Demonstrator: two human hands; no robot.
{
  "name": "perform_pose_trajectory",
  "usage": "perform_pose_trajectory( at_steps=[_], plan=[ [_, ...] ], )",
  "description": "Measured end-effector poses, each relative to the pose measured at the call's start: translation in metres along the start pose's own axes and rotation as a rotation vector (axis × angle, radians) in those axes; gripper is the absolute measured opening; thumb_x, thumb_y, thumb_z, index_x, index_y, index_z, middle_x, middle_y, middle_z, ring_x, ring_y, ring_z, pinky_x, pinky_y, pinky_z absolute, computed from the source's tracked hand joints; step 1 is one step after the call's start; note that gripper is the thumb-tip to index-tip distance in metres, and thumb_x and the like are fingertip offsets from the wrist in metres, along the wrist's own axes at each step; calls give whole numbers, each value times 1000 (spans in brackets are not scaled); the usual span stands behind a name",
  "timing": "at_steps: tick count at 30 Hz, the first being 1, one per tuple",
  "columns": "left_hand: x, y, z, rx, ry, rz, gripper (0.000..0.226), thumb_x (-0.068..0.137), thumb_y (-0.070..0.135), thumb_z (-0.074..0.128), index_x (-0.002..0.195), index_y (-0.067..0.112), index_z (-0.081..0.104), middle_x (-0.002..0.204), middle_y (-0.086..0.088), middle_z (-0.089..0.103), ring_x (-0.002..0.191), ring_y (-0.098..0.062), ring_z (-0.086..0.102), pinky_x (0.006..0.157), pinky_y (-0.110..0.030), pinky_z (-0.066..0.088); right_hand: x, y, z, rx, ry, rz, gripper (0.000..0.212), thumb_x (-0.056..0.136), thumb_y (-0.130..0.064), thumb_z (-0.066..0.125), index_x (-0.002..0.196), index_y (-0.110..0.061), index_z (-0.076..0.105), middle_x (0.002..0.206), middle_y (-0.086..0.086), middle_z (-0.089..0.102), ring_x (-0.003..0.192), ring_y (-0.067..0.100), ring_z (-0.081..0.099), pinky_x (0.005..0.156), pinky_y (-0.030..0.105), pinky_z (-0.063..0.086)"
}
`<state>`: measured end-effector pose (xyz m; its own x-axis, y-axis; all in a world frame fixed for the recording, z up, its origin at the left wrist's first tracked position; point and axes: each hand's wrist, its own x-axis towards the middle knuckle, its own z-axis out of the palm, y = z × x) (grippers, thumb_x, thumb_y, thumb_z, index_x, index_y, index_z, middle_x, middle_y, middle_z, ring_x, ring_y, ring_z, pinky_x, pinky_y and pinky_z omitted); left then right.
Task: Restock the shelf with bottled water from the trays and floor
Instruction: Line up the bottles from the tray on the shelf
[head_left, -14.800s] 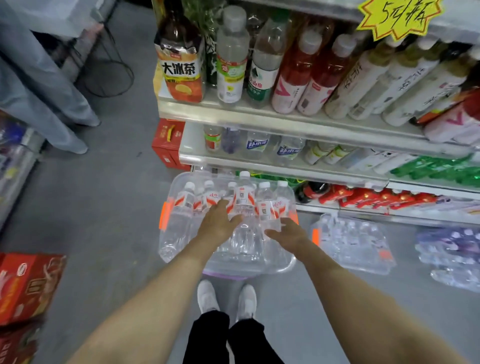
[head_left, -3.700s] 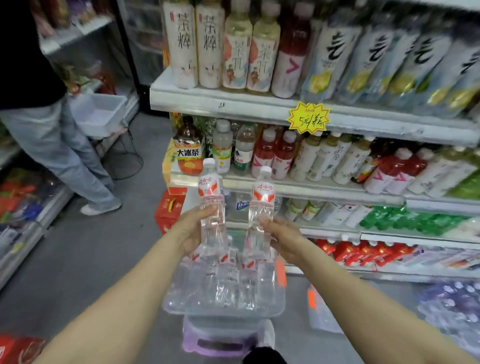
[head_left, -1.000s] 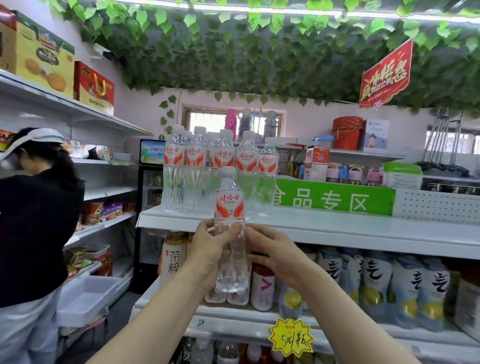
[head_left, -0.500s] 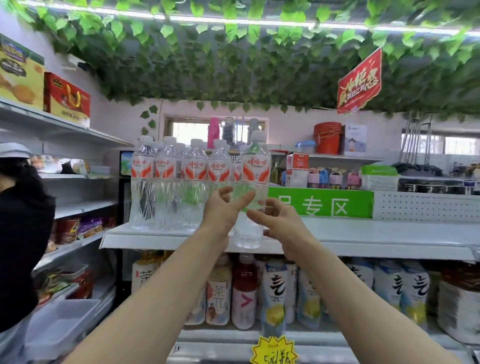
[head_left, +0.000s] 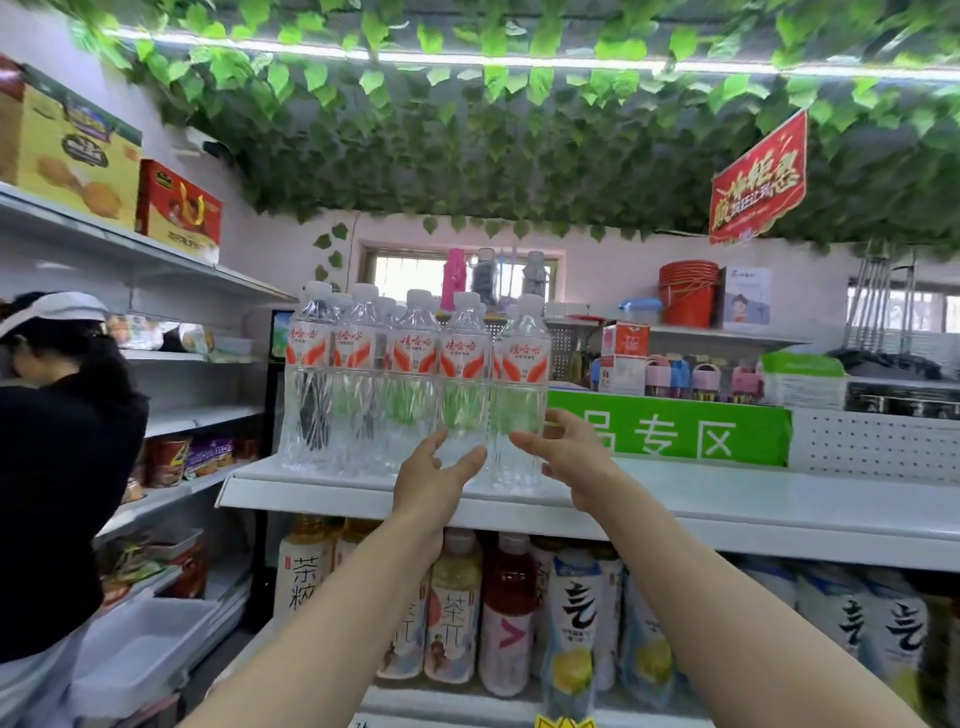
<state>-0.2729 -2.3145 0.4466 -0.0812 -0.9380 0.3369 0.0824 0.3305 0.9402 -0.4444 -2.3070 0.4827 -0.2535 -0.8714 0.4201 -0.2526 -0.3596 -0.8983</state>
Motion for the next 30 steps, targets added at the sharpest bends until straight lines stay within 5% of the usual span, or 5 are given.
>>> perform_pose_trajectory(
  at_steps=[5,11,15,21,30],
  plan=[
    [5,-5,-1,19,12,-3,72,88,44,72,150,30,41,152,-10,42,134,-28,47,106,-40,40,7,4,6,-21,-8,-13,31,88,-15,79,116,-18,67,115,5,71,97,14,65,74,27,48],
    [5,-7,-1,18,11,7,71,89,44,71,151,30,40,152,-9,41,134,-26,45,94,-33,37,8,6,9,-82,9,-27,23,90,-18,77,111,-23,68,109,4,75,104,22,68,83,29,51],
    [4,-5,-2,29,11,1,70,90,43,70,151,29,39,152,-9,41,135,-27,45,95,-34,38,-1,1,14,-213,72,-39,24,94,-23,74,116,-17,64,109,-5,67,96,12,62,90,30,47],
    [-6,-2,-6,82,17,-8,72,88,44,72,150,26,41,157,-6,38,140,-28,40,112,-45,39,-29,-7,21,-524,134,18,73,94,-38,71,153,-9,40,152,11,49,138,29,48,112,41,41],
    [-63,-35,-30,388,58,29,64,83,40,78,140,28,52,146,-9,45,129,-29,49,105,-39,43,-115,9,24,-940,161,-42,75,89,-52,71,150,-19,44,149,7,52,142,28,40,110,44,43]
  ],
)
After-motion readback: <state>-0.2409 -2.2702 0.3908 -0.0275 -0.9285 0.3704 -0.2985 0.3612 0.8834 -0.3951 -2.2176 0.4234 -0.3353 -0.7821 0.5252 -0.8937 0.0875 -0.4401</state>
